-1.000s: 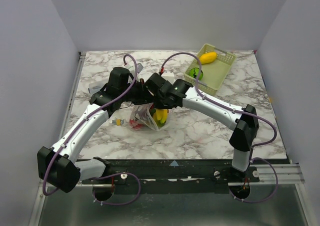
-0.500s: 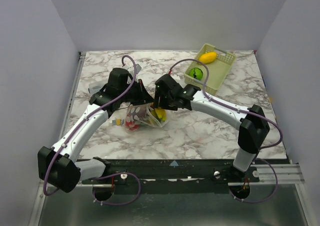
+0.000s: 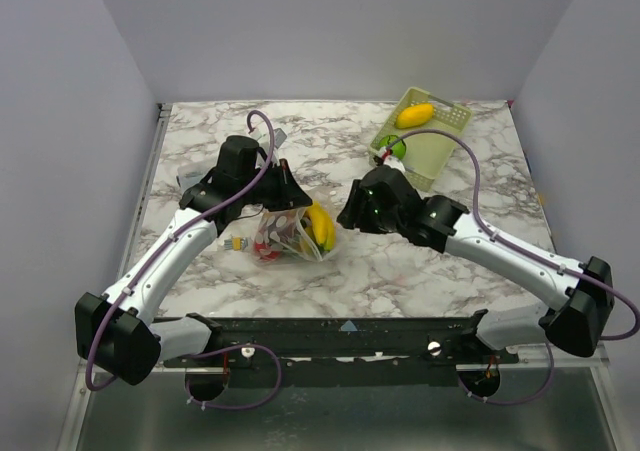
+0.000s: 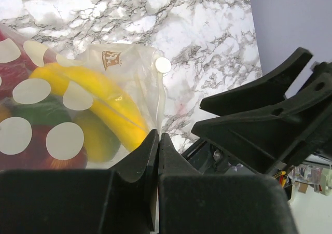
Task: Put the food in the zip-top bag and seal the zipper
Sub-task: Place the fake fruit in the zipper food storage bag, then adjust the zipper food storage bag at the center of the board.
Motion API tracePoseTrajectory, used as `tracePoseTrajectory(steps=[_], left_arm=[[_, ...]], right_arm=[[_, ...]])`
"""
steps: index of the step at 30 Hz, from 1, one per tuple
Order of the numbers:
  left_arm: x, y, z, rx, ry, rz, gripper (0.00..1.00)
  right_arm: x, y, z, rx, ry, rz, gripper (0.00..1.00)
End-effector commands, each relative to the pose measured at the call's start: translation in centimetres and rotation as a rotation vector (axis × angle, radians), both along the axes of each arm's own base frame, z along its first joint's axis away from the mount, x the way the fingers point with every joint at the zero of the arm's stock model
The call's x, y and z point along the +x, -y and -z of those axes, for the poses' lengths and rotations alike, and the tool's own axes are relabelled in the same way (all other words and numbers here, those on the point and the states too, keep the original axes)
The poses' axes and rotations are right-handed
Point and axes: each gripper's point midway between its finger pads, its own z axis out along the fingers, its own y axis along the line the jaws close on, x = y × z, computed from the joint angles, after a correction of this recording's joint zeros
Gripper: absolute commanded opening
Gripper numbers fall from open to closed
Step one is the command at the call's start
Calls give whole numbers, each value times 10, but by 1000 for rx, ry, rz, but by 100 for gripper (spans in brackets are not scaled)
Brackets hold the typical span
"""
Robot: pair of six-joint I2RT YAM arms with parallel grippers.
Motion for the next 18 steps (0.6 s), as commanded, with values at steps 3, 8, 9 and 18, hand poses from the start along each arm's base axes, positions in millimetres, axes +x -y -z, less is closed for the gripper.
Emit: tracePoseTrajectory(steps=[3, 8, 9, 18], left_arm=[[-4, 3, -18, -38, 45, 23, 0], [-4, 3, -18, -37, 45, 23, 0], [-4, 3, -18, -37, 45, 24, 0], [-3, 2, -20, -33, 55, 23, 0]], right_arm=[[-7, 11, 48, -29, 5, -16, 55], [-5, 1, 70, -6, 18, -67, 53], [-5, -2, 70, 9, 24, -77, 52], [7, -27, 79, 87, 72, -113, 43]])
